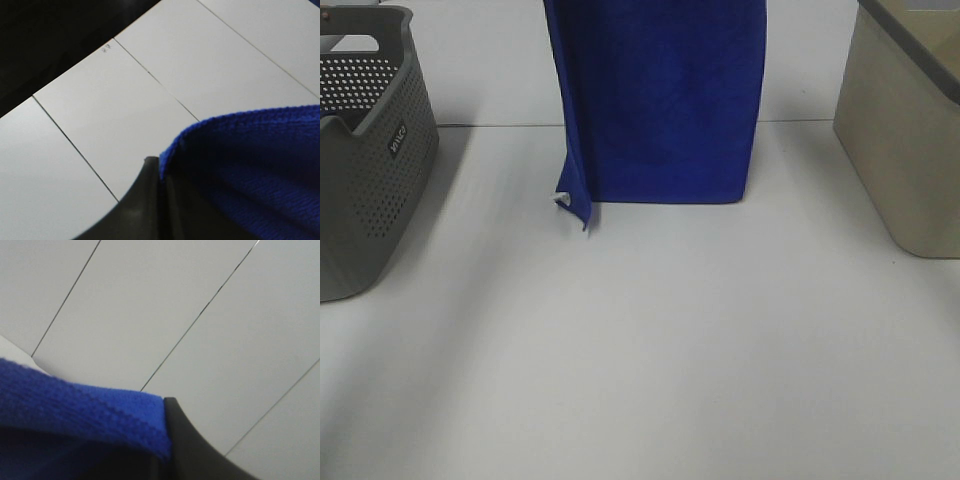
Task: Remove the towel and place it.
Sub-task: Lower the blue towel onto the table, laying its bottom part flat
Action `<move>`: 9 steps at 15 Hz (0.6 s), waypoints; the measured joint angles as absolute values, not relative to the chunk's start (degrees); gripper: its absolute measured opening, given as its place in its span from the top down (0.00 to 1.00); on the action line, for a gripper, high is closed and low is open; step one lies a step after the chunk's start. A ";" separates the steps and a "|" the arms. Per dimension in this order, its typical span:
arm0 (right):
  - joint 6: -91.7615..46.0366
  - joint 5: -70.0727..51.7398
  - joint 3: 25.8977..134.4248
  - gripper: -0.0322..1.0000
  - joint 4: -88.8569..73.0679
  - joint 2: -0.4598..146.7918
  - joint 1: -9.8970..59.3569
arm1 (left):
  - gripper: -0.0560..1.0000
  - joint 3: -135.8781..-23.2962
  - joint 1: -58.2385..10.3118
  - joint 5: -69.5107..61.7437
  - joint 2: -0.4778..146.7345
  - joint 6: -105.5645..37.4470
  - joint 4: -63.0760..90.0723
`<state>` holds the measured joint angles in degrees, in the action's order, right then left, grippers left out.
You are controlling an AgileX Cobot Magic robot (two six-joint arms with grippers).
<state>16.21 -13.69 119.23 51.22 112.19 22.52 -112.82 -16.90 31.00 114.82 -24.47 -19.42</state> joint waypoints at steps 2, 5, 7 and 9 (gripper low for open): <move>20.80 -8.59 124.16 0.95 53.29 116.77 20.40 | 0.95 -126.51 -16.27 31.11 123.99 -24.64 -17.88; 22.06 -7.56 131.95 0.95 53.63 121.93 19.19 | 0.95 -147.71 -16.27 26.36 137.45 -24.41 -17.88; 22.52 -5.50 134.07 0.95 53.63 123.70 18.91 | 0.95 -162.09 -16.27 20.23 144.84 -23.26 -17.88; 22.52 -3.95 134.36 0.95 53.63 124.56 18.45 | 0.95 -166.90 -16.16 17.42 147.71 -22.92 -18.33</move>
